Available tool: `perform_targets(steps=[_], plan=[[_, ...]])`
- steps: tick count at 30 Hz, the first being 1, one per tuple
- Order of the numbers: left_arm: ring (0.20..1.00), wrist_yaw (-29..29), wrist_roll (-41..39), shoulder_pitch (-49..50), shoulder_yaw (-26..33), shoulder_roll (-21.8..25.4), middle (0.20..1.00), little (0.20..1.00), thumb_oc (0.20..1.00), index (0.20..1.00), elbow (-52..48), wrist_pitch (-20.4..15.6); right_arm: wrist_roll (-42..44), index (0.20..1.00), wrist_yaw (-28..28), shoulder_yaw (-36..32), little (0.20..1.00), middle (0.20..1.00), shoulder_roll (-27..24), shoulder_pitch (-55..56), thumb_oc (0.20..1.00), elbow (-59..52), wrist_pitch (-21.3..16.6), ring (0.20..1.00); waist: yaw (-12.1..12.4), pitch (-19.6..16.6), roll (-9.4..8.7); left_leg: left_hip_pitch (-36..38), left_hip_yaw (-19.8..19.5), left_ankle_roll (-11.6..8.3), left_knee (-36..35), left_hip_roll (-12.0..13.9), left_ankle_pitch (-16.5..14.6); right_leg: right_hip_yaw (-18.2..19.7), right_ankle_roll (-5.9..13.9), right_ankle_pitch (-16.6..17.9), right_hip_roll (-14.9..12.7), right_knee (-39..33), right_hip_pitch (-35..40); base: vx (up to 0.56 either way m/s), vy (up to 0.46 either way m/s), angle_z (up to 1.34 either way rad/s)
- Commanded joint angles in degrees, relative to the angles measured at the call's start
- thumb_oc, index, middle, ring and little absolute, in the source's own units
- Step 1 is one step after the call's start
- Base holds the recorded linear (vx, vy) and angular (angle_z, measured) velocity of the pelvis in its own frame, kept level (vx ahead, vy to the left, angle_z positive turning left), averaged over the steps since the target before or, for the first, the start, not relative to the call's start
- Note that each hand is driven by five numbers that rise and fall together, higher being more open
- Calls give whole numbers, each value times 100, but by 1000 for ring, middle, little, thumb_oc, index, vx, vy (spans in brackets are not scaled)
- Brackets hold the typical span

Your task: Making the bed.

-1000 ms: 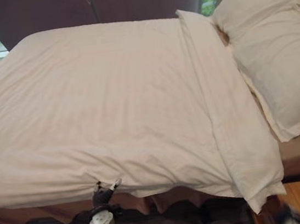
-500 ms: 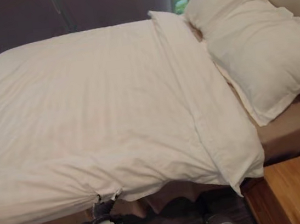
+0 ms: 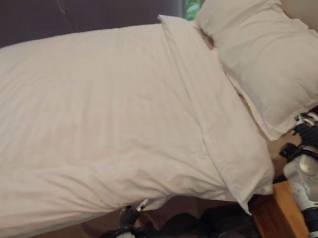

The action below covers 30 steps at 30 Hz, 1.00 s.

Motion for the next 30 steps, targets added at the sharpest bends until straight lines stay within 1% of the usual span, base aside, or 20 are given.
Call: perform_targets(steps=[1,4,7,8,9,10,11,12,13,15,17,19,20,21,22,23,24,25,29,30], plan=[[1000,-201,-159,-278,-58,262,1000,1000,1000,1000,-86,-308,1090,200,308,-114,200,200,-20,-895,200,147,-957,200,95,214,-37,57,-248,-66,76,81,-265,72,215,-613,-491,130,104,20,-2,11],[1000,-277,-290,-303,-154,284,1000,1000,1000,1000,-53,-388,1164,200,263,103,200,200,49,-1284,200,444,-965,200,208,265,104,38,-282,-85,76,69,-247,31,206,-622,-523,130,110,14,-12,9],[1000,-323,-372,-384,-299,321,1000,1000,1000,1000,-78,-458,1175,200,222,287,200,200,45,-1638,200,818,-874,200,297,359,233,-20,-321,-96,76,41,-225,7,201,-621,-552,130,89,-45,-22,5],[1000,-320,-423,-510,-403,340,1000,1000,1000,1000,-42,-523,1167,200,211,384,200,200,4,-1863,200,1197,-794,200,331,478,328,-112,-342,-101,76,16,-195,12,206,-607,-578,130,34,-84,-25,6],[1000,-320,-425,-522,-402,338,1000,1000,1000,1000,-37,-527,1175,200,220,381,200,200,-5,-1882,200,1216,-797,200,331,482,331,-118,-343,-100,76,16,-194,11,206,-606,-578,130,29,-231,0,5],[1000,-260,-518,-707,-505,365,1000,1000,1000,1000,0,-607,1262,200,212,353,200,200,-45,-2093,200,1638,-726,200,347,734,482,-311,-369,-98,76,-41,-134,67,217,-559,-605,130,-150,-164,11,6],[1000,-258,-522,-731,-509,361,1000,1000,1000,1000,10,-612,1274,200,223,344,200,200,-60,-2122,200,1661,-728,200,351,739,488,-325,-370,-96,76,-43,-131,67,217,-554,-606,130,-164,-267,46,6],[1000,-194,-627,-969,-603,338,1000,1000,1000,1000,131,-692,1414,200,207,258,200,200,-119,-2290,200,2287,-636,200,318,908,694,-474,-360,-71,76,-147,-97,154,217,-512,-648,130,-323,-104,35,12],[1000,-195,-628,-977,-604,336,1000,1000,1000,1000,136,-694,1420,200,214,255,200,200,-126,-2299,200,2298,-638,200,321,908,697,-479,-359,-70,76,-147,-97,155,218,-511,-648,130,-328,-131,64,16],[1000,-206,-736,-1077,-639,343,1000,1000,1000,1000,245,-762,1461,200,233,157,200,200,-285,-2391,200,2890,-434,200,258,997,921,-577,-308,-50,80,-243,-93,221,229,-478,-700,130,-446,-55,78,11],[1000,-214,-894,-1133,-524,329,1000,1000,1000,1000,350,-812,1337,200,306,30,200,200,-496,-2326,200,3370,-188,200,126,1090,1242,-726,-198,-20,80,-338,-64,299,278,-460,-750,130,-622,-42,131,-2],[1000,-219,-897,-1132,-525,321,1000,1000,1000,1000,353,-813,1342,200,318,31,200,200,-509,-2327,200,3380,-185,200,131,1067,1256,-748,-195,-20,81,-336,-67,301,279,-458,-748,130,-645,0,70,-12],[1000,-225,-1010,-1115,-377,295,1000,1000,1000,1000,462,-783,1377,200,418,-79,200,200,-454,-2012,200,3466,-119,200,23,1052,1389,-778,-155,-12,76,-347,-70,319,307,-480,-733,130,-697,21,81,-18],[1000,-235,-1022,-1107,-320,271,1000,1000,1000,1000,537,-750,1404,200,449,-177,200,200,-426,-1800,200,3554,-77,200,-44,1041,1407,-781,-145,-9,76,-342,-80,321,318,-489,-729,130,-696,22,82,-11],[1000,-239,-1022,-1101,-325,271,1000,1000,1000,1000,544,-752,1408,200,459,-178,200,200,-427,-1782,200,3552,-76,200,-45,1031,1408,-780,-148,-8,76,-342,-83,317,319,-493,-730,130,-692,63,47,-10],[1000,-223,-1028,-1146,-215,206,1000,1000,1000,1000,714,-711,1471,200,576,-357,200,200,-333,-1262,200,3655,-29,200,-175,971,1378,-723,-124,-10,76,-329,-132,289,334,-503,-726,130,-652,94,29,-2],[1000,-206,-1030,-1162,-136,132,1000,1000,1000,1000,821,-651,1510,200,665,-602,200,200,-234,-685,200,3743,39,200,-284,895,1268,-639,-100,-4,76,-316,-187,262,349,-503,-728,130,-582,93,29,-1],[1000,-206,-1030,-1158,-139,134,1000,1000,1000,1000,820,-651,1510,200,665,-603,200,200,-232,-679,200,3740,39,200,-284,894,1266,-636,-101,-4,76,-317,-187,261,350,-505,-730,130,-578,79,-3,11],[1000,-267,-1097,-1051,-102,-65,1000,1000,1000,1000,998,-470,1444,200,732,-938,200,200,-185,209,200,4061,261,200,-456,709,955,-399,-67,39,76,-302,-302,210,367,-508,-733,130,-396,81,-4,2],[1000,-312,-1050,-987,-121,-166,1000,1000,1000,1000,1076,-395,1194,200,781,-937,200,200,-180,563,200,4228,435,200,-496,636,776,-296,-53,56,76,-282,-345,197,368,-506,-724,135,-306,53,1,7]])
